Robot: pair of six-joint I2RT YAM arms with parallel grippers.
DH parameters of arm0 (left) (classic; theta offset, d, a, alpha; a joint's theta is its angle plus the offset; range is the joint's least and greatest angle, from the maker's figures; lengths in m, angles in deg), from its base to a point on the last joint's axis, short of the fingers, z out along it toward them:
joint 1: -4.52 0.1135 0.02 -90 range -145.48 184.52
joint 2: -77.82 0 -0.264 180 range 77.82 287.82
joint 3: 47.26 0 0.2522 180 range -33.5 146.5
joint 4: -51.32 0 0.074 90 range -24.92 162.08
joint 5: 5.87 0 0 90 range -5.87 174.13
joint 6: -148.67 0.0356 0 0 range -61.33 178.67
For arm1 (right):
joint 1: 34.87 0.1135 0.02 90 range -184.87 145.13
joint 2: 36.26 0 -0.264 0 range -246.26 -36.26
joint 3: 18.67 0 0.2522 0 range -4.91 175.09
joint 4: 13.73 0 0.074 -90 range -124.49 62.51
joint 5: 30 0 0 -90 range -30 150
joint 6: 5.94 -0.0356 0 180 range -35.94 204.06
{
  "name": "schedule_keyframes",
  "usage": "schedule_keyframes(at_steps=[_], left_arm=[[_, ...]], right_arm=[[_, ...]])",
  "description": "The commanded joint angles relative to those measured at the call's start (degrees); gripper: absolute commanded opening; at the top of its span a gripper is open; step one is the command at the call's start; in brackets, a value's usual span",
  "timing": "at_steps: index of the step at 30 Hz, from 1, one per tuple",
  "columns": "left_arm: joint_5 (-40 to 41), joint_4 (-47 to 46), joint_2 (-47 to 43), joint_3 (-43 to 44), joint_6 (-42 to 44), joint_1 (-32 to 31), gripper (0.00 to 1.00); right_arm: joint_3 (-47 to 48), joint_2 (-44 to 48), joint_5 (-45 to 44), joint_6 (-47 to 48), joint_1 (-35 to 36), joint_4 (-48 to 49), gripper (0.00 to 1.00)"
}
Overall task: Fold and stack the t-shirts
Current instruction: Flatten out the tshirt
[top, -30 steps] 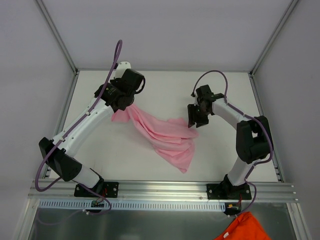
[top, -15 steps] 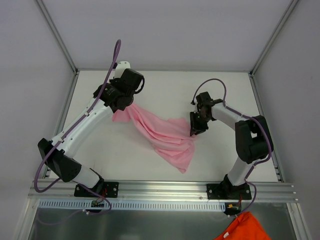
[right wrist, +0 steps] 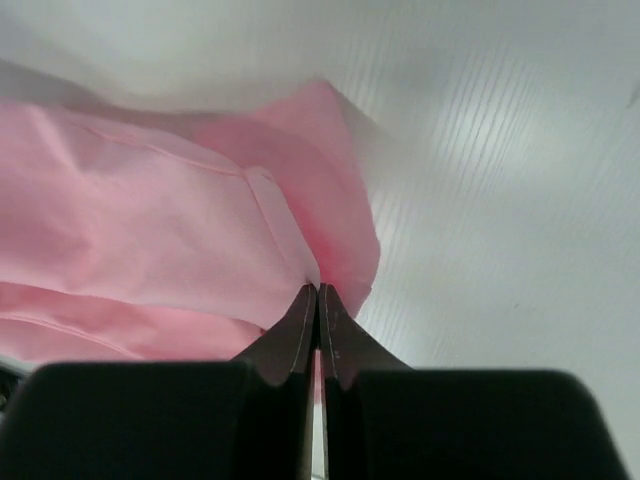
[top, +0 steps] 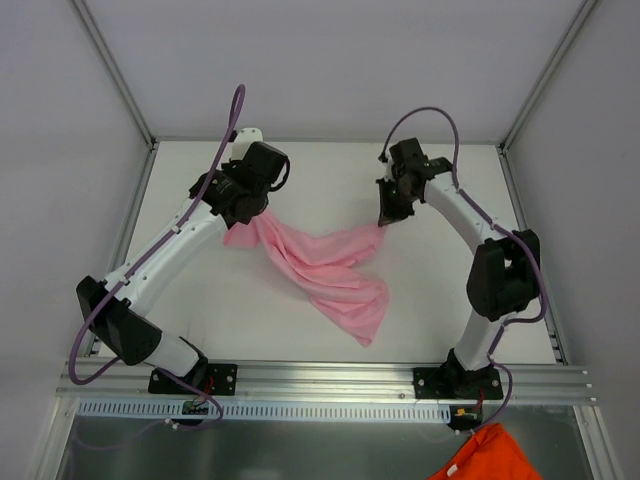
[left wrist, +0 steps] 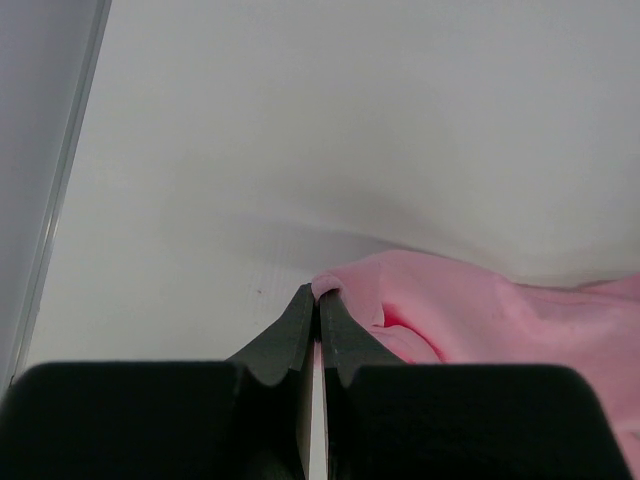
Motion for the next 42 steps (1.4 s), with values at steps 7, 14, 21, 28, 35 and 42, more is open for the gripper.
schedule_keyframes(at_steps=[7, 14, 21, 28, 35, 42], left_arm=[[-0.9, -3.4, -4.0, -0.9, 0.0, 0.0, 0.00], [0.4, -4.8, -5.9, -0.7, 1.2, 0.0, 0.00], [1.0, -5.6, -6.2, -0.7, 2.5, 0.0, 0.00], [0.6, -5.1, -6.8, -1.1, 2.1, 0.0, 0.00], [1.2, -4.3, -7.4, -1.4, 1.2, 0.0, 0.00], [1.6, -3.0, -8.2, -2.2, -0.3, 0.0, 0.00]], right_arm=[[40.9, -5.1, -15.3, 4.8, 0.4, -18.0, 0.01], [35.7, 5.0, -29.4, 6.5, 0.3, -12.3, 0.01], [32.6, 8.7, -45.7, 9.2, 0.4, -8.1, 0.01], [32.0, 10.7, -45.8, 8.4, 0.3, -8.5, 0.01], [28.4, 10.6, -41.1, 8.6, 0.3, -8.6, 0.01], [29.1, 4.4, -27.3, 6.7, 0.2, -12.5, 0.07]])
